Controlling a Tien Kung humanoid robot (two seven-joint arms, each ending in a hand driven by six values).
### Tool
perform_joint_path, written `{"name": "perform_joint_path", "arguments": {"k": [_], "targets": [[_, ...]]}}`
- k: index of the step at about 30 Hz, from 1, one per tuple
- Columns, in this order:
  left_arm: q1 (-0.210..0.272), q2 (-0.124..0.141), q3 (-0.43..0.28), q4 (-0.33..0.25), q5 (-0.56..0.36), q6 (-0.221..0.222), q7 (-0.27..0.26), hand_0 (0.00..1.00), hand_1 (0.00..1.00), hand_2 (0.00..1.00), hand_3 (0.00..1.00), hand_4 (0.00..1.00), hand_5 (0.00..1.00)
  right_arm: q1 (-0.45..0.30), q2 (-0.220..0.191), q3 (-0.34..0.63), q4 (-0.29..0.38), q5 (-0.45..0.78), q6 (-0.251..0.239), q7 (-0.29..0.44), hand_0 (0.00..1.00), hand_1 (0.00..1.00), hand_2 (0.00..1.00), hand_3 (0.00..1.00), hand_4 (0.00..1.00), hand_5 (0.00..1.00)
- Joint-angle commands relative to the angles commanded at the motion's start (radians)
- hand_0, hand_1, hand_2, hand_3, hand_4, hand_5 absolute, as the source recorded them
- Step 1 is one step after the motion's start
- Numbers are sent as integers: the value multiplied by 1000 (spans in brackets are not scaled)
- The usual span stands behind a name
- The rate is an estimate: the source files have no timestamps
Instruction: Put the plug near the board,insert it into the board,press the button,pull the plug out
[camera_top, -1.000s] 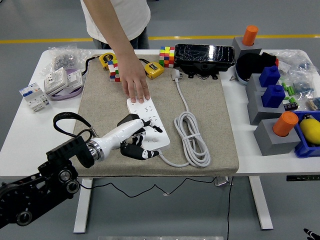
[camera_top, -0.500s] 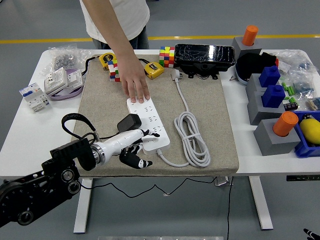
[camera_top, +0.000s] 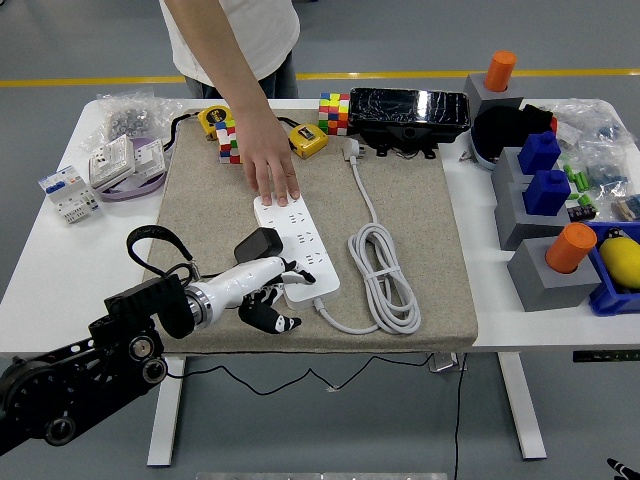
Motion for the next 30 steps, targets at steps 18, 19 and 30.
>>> {"name": "perform_joint_path", "arguments": {"k": [18,19,30], "targets": [[-5,-16,0,32,-1,26,-16,111,26,90,760,707,38,0,0,7,1,-1,0,0,572,631,609,538,883,412],[-4,-18,0,34,0,26,-14,111,26,90,760,707,38,-1,1,8,1,-1,0,0,572,631,609,538,883,412],[-4,-18,0,40,2,26,-7,111,26,90,760,707,38,-1,1,13,1,-2,0,-1,572,630,609,538,884,412]]}}
